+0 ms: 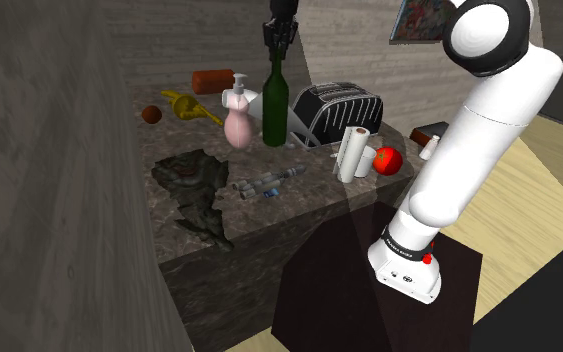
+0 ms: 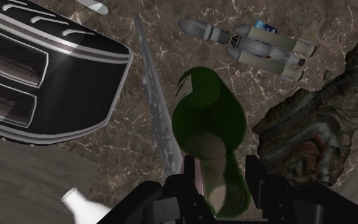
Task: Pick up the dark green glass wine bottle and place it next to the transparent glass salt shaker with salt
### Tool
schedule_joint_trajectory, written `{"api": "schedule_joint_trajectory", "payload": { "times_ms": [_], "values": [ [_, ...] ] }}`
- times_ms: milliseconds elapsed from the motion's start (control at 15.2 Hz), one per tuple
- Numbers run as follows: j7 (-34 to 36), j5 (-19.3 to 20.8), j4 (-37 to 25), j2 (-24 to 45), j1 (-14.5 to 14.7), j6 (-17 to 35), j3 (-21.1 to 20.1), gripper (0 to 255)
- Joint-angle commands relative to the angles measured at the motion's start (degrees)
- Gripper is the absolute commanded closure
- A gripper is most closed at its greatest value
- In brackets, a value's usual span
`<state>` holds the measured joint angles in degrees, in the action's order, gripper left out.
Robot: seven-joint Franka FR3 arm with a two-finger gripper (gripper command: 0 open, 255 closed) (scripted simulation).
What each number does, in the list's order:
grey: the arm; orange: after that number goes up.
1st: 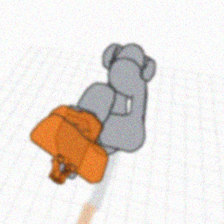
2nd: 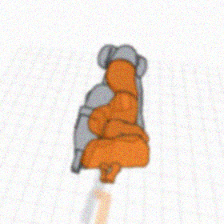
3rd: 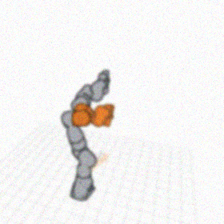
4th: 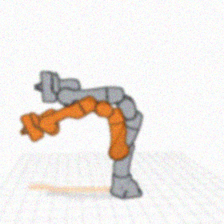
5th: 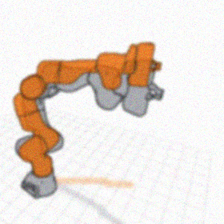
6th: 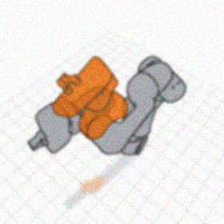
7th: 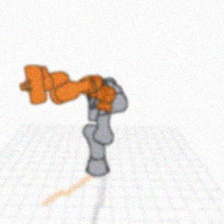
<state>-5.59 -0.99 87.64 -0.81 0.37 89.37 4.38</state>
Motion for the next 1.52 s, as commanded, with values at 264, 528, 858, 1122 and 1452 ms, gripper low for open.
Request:
{"api": "schedule_joint_trajectory", "payload": {
  "times_ms": [264,528,858,1122,1452],
  "values": [
    [-0.08,-0.17,-7.36,2.04,-0.1,-5.31,0.1,255],
    [-0.12,-0.33,-13.01,3.88,-0.19,-9.13,0.17,255],
    [-0.19,-0.64,-21.32,6.94,-0.38,-14.4,0.29,255],
    [-3.56,-0.47,-16.53,2.66,-2.18,-13.95,1.76,255],
    [-9.44,0.22,-8.95,-3.69,-4.96,-12.79,4.66,255]
  ]
}}
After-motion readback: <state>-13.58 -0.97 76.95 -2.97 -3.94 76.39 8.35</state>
